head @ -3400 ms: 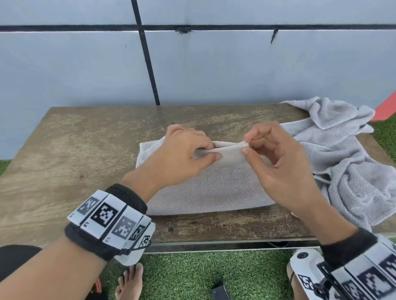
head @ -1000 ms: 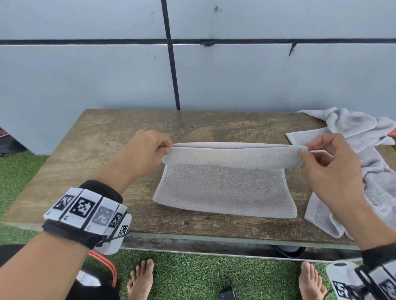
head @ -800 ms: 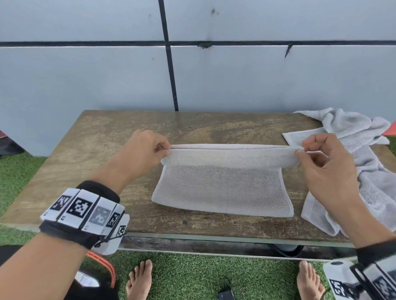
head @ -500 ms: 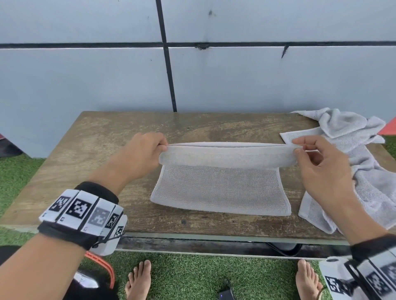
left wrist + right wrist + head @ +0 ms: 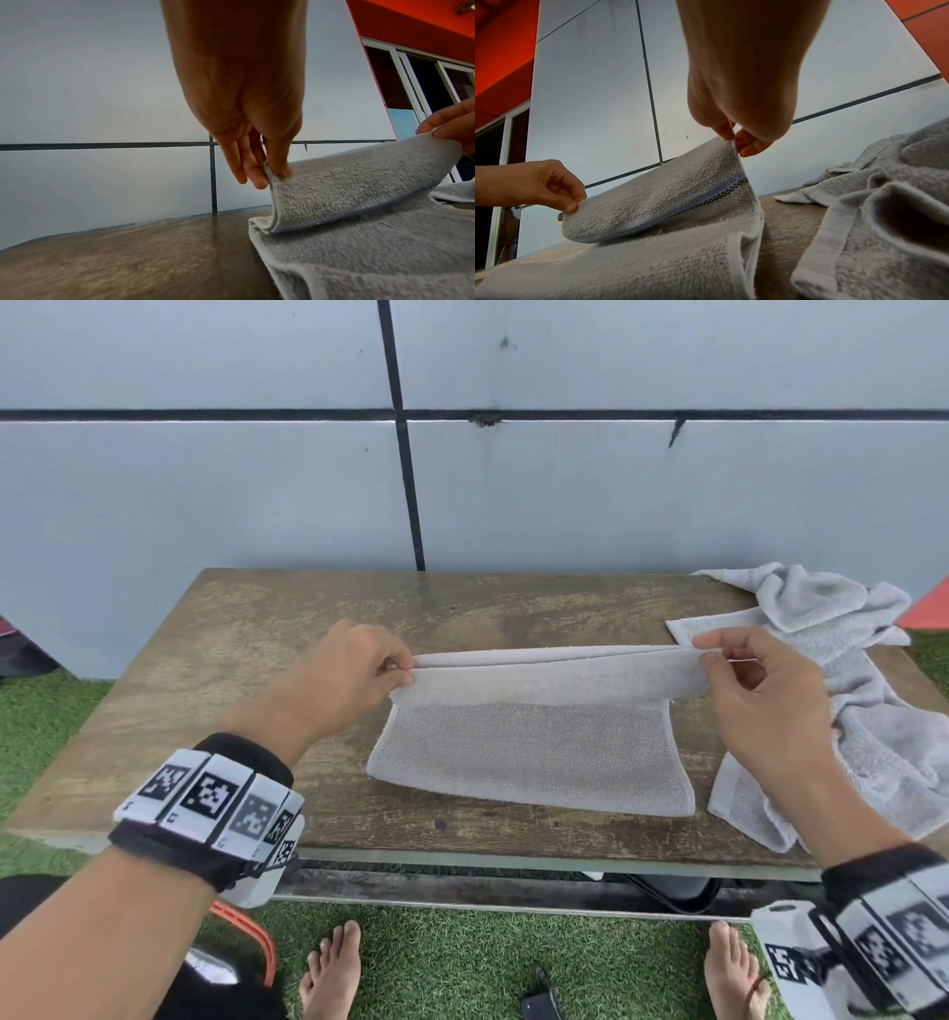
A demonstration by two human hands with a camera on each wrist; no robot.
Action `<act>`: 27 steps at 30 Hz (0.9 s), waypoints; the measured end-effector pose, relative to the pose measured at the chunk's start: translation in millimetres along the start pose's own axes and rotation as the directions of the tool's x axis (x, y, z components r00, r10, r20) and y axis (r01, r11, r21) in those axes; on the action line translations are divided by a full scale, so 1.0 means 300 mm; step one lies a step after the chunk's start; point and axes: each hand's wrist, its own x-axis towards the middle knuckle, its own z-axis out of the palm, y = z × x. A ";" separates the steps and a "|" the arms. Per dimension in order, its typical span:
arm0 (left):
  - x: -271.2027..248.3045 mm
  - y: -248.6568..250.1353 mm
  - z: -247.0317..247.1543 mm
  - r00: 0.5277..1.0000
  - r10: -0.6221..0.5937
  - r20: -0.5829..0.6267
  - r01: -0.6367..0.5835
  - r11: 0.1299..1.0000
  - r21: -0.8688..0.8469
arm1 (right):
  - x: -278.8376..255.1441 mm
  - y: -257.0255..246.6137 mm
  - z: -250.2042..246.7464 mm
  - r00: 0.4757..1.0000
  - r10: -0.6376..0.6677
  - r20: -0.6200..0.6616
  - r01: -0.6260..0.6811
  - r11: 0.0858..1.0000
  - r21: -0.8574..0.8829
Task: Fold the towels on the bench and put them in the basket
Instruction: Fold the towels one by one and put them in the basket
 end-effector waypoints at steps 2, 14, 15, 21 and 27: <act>0.000 0.001 0.015 1.000 0.006 0.010 -0.007 0.999 0.042 | -0.005 -0.001 -0.004 1.000 -0.011 0.000 0.011 1.000 -0.014; 0.146 0.045 -0.256 0.994 0.105 -0.010 -0.103 0.984 0.142 | 0.175 -0.166 -0.089 0.988 -0.126 0.089 0.137 0.981 -0.136; 0.179 0.055 -0.310 0.996 0.081 -0.037 -0.074 0.985 0.153 | 0.221 -0.212 -0.091 0.986 -0.147 0.079 0.158 0.976 -0.152; 0.312 0.143 -0.576 0.965 0.013 -0.263 0.047 0.975 0.218 | 0.444 -0.511 -0.157 0.943 -0.318 -0.095 0.302 0.941 -0.151; 0.200 0.187 -0.662 0.816 0.169 -0.553 -0.041 0.971 0.236 | 0.419 -0.620 -0.253 0.877 -0.427 -0.218 0.419 0.904 -0.086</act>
